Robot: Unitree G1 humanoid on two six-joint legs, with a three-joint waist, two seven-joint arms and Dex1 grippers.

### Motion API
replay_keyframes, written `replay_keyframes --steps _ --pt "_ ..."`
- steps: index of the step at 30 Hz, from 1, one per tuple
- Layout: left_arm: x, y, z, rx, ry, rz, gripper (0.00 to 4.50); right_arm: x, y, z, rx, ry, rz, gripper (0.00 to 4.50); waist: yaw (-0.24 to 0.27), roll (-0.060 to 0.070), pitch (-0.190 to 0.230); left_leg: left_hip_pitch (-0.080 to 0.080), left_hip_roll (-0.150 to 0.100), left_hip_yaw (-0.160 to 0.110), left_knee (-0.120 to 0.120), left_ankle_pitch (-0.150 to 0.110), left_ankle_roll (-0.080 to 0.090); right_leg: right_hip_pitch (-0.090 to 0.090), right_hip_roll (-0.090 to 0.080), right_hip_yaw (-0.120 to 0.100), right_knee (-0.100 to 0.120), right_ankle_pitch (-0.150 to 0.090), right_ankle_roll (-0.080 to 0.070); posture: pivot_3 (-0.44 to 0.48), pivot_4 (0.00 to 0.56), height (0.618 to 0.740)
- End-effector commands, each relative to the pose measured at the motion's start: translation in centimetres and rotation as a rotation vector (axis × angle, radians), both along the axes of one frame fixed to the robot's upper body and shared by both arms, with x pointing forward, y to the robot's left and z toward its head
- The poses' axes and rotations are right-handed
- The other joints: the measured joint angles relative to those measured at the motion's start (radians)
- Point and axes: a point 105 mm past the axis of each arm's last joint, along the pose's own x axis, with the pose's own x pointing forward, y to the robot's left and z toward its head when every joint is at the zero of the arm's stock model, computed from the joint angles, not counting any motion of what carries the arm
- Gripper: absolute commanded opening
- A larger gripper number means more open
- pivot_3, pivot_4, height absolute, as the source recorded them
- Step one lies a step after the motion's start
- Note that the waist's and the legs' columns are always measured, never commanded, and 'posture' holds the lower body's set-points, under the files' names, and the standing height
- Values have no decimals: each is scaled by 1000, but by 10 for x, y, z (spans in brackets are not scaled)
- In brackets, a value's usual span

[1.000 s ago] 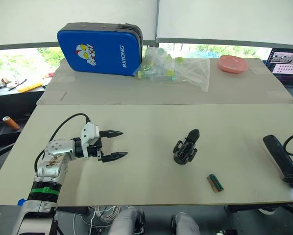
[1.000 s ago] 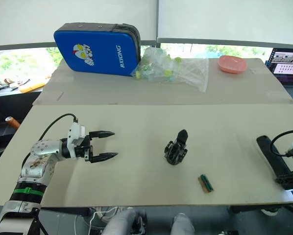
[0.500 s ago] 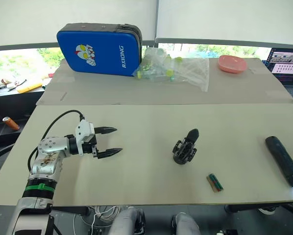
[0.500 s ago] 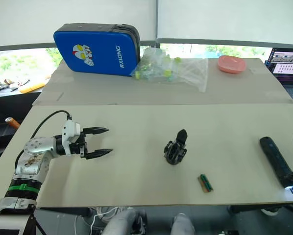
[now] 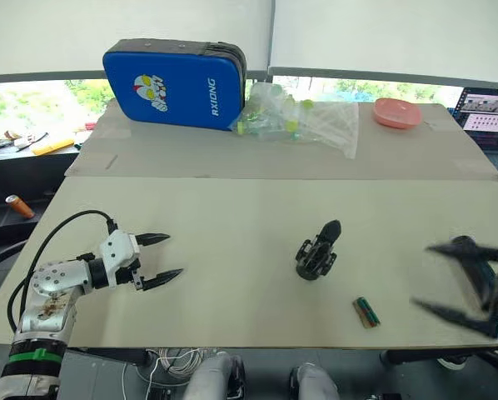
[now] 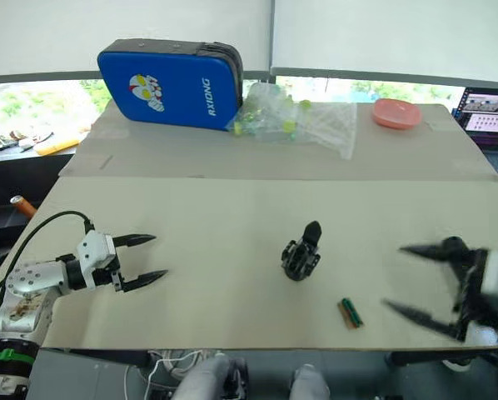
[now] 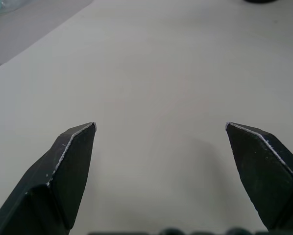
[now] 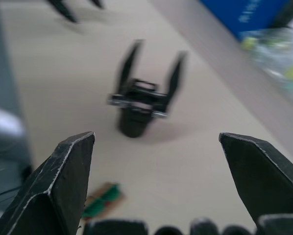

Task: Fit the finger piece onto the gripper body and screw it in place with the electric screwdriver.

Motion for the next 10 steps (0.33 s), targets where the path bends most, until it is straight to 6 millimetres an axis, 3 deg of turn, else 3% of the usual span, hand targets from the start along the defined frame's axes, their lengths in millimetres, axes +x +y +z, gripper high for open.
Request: replay_keyframes --steps 1,10 --pt "2 7 17 31 -102 30 4500 -8 4 -8 -24 -59 32 4466 2 0 0 0 0 0 0 0 0 0 0 1 0 0 0 0 150 740" --pt "-7 10 19 51 -128 46 4500 -3 -4 -22 -20 -126 21 4466 -12 -1 -1 3 1 1 -1 1 -1 0 2 1 1 0 -2 0 150 740"
